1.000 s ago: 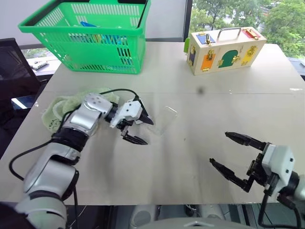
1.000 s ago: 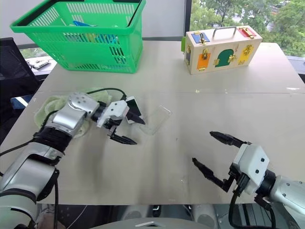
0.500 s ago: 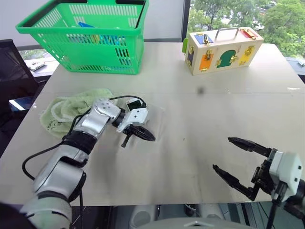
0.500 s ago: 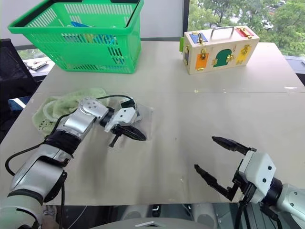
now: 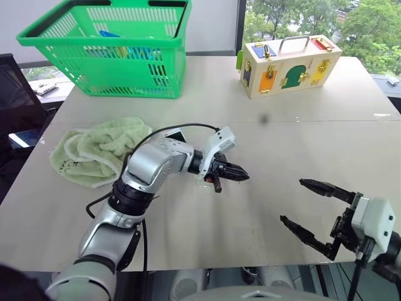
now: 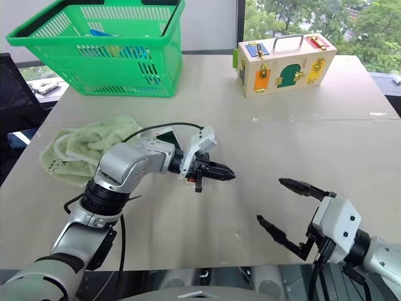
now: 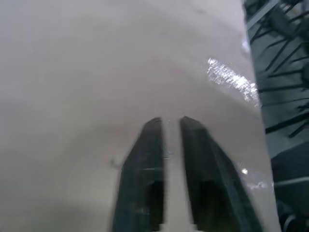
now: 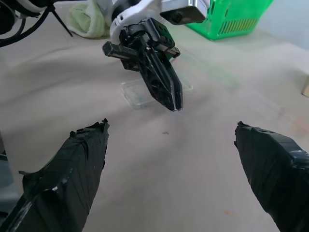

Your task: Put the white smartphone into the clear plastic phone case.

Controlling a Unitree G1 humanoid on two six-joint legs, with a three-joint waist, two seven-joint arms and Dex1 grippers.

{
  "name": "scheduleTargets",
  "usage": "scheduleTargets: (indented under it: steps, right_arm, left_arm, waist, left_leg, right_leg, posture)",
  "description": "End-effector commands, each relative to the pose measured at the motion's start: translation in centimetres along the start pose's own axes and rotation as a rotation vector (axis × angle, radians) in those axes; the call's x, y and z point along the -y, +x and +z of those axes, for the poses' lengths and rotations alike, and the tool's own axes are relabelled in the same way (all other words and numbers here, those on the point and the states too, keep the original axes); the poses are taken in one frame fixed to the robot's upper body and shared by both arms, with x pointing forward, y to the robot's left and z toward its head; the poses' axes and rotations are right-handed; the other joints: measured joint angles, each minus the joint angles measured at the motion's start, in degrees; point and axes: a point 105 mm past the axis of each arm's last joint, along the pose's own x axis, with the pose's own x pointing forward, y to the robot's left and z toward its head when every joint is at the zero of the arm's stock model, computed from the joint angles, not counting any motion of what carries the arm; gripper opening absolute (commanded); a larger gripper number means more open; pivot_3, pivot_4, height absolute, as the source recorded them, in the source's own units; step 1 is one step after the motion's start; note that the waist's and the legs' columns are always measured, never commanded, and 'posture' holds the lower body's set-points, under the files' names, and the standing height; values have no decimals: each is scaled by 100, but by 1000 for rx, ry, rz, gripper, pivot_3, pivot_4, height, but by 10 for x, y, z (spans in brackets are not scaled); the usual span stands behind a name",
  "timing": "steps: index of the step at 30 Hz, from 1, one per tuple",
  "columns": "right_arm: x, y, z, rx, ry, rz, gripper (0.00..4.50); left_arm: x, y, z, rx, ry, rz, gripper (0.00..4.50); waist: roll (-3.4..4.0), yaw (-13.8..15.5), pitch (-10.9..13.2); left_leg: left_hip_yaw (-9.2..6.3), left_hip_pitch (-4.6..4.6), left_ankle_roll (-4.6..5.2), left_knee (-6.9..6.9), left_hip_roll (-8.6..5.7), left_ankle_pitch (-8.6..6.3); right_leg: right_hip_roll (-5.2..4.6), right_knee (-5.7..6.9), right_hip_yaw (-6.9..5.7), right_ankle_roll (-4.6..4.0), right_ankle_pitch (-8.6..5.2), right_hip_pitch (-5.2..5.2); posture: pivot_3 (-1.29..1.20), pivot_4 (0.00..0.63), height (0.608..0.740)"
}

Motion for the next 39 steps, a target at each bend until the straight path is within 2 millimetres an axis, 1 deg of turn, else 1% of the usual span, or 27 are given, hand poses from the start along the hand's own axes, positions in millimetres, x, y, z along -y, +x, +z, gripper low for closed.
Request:
scheduleTargets:
  steps: [1, 2, 4, 6, 8, 11, 13, 17, 19, 23, 26, 30, 35, 37, 39]
  right_arm:
    - [-2, 0, 4, 12, -24, 7, 4500]
    - [-2, 0, 4, 11, -24, 5, 4500]
    - [-3, 1, 3, 13, -22, 1, 4500]
    - [-4, 2, 3, 15, -20, -1, 4500]
    - [-5, 2, 3, 15, -20, -4, 4500]
    - [-4, 2, 3, 13, -21, -9, 4500]
    - [-5, 1, 3, 10, -24, -13, 4500]
    - [-8, 1, 4, 8, -24, -27, 4500]
    - [-9, 0, 5, 6, -22, -33, 4500]
    - [-10, -2, 4, -3, -19, -39, 4500]
    - [-9, -1, 4, -4, -22, -39, 4500]
    - [-9, -1, 6, -2, -26, -40, 4500]
    - [-9, -2, 6, -4, -28, -44, 4500]
    - [-9, -1, 6, -3, -29, -45, 4500]
    - [-9, 0, 6, -3, -30, -44, 4500]
  left_arm:
    - [-3, -44, 5, 24, 279, -76, 2518]
    - [-5, -54, 1, 8, 301, -109, 2943]
    - [-17, -70, -9, -49, 382, -137, 2943]
    - [-32, -81, -25, -138, 491, -134, 2943]
    - [-44, -87, -34, -195, 539, -132, 2943]
    - [-56, -90, -37, -233, 551, -132, 2943]
    - [-58, -89, -39, -265, 575, -150, 2943]
    - [-55, -79, -48, -281, 618, -214, 2943]
    - [-57, -79, -55, -318, 646, -224, 2943]
    - [-66, -82, -58, -383, 703, -217, 2943]
    - [-70, -77, -57, -397, 763, -223, 2943]
    - [-70, -70, -59, -419, 836, -255, 2943]
    - [-67, -58, -52, -363, 887, -271, 2943]
    - [-66, -56, -51, -369, 920, -283, 2943]
    - [-65, -51, -44, -368, 973, -293, 2441]
  waist:
    - [1, -23, 0]
    - [4, -8, -1]
    - [5, 10, -2]
    - [6, 42, -2]
    - [5, 83, -2]
    - [1, 161, -1]
    - [1, 170, -1]
    - [1, 145, -1]
    - [1, 136, -1]
    - [-3, 138, -2]
    - [-3, 141, -2]
    - [-4, 160, -6]
    - [-1, 207, -11]
    - [-1, 225, -11]
    - [-1, 238, -11]
  left_leg:
    - [6, 1, 0, -3, 3, 0]
    - [18, 5, -1, -8, 11, -1]
    - [18, 7, -1, -10, 11, -1]
    - [23, 6, -1, -9, 8, -1]
    - [29, 0, 0, 0, 7, 0]
    - [33, -14, 4, 11, 6, -3]
    - [33, -19, 13, 15, 2, -8]
    - [43, -19, 26, 14, 1, -16]
    - [42, -18, 27, 13, 3, -18]
    - [42, -13, 27, 15, 6, -17]
    - [44, -8, 27, 21, 7, -17]
    - [49, -10, 28, 28, 6, -16]
    - [50, -9, 29, 29, 3, -16]
    - [51, -10, 29, 30, 3, -16]
    - [55, -10, 29, 32, 3, -16]
  right_leg:
    - [3, 0, 3, -2, 0, -4]
    - [11, 0, 5, -6, 3, -7]
    - [9, 0, 6, -7, 2, -6]
    - [0, -1, -5, -7, 2, -6]
    - [-9, -6, -11, -7, 2, -5]
    - [-14, -15, -11, -6, 3, -6]
    - [-16, -18, -12, -4, 3, -5]
    - [-17, -20, -7, -1, 1, -5]
    - [-15, -19, -6, -1, 1, -6]
    - [-9, -13, -12, 0, 2, -4]
    - [-10, -9, -12, 0, 2, -2]
    - [-14, -10, -11, 1, 3, 1]
    - [-23, -10, -16, 6, 5, 8]
    - [-28, -10, -22, 8, 6, 11]
    - [-34, -11, -25, 9, 7, 15]
  posture:
    - [0, 150, 740]
    - [0, 150, 740]
    - [0, 150, 740]
    - [0, 150, 740]
    - [0, 150, 740]
    - [0, 150, 740]
    - [0, 150, 740]
    - [0, 150, 740]
    - [0, 150, 740]
    - [0, 150, 740]
    - [0, 150, 740]
    - [0, 150, 740]
    - [0, 150, 740]
    - [0, 150, 740]
    - [0, 150, 740]
